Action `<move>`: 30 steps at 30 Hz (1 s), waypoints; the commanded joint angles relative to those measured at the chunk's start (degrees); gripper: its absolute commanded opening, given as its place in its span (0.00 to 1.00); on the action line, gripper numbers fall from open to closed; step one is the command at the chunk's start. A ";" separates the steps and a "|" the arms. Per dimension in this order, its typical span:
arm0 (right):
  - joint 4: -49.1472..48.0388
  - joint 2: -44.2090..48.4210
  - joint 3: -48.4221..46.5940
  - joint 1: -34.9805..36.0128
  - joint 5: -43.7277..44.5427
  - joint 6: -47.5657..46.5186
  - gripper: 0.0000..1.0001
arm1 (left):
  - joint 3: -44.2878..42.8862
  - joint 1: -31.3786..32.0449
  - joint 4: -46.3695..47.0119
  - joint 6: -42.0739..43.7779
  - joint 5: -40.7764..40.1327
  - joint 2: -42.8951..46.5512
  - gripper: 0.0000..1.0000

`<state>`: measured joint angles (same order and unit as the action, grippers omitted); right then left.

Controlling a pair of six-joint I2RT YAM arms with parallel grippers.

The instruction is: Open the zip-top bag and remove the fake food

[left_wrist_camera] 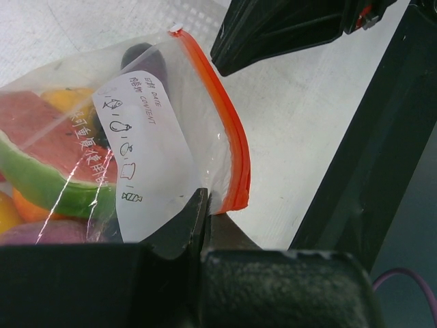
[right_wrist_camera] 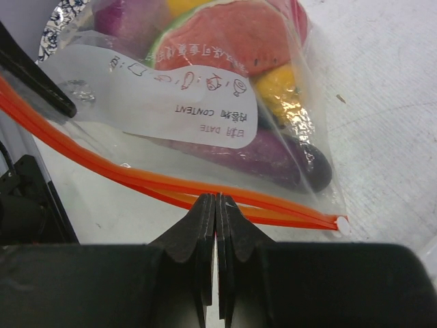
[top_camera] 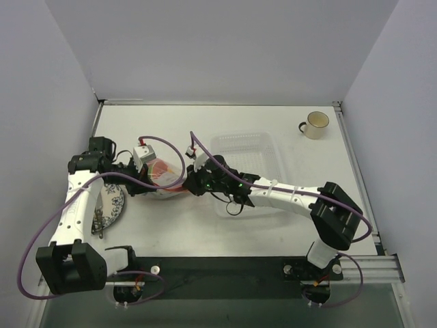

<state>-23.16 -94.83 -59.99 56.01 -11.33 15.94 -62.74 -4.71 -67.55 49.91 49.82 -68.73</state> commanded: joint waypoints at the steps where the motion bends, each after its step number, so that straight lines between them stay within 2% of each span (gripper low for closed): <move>1: -4.09 -0.09 -1.09 0.68 -0.27 2.69 0.00 | -2.65 -0.30 -1.18 0.19 2.82 1.49 0.00; 15: -1.89 -2.39 -3.30 1.38 1.39 5.50 0.01 | -2.47 -0.21 0.14 -0.78 3.00 1.23 0.00; 22: 1.70 3.59 0.31 6.65 17.91 -1.26 0.04 | -1.95 -0.12 0.22 -0.17 2.39 1.14 0.00; 27: 10.31 0.53 -6.10 12.72 31.08 -6.19 0.05 | -1.77 -0.12 0.40 -0.60 3.00 1.32 0.00; 30: 11.47 -1.76 -9.18 13.78 31.64 -6.19 0.06 | -2.12 0.05 0.31 -0.95 3.26 1.58 0.00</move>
<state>-15.33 -94.74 -63.99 67.99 11.90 13.28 -62.85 -4.71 -67.40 48.99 50.22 -68.47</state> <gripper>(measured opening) 0.057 0.026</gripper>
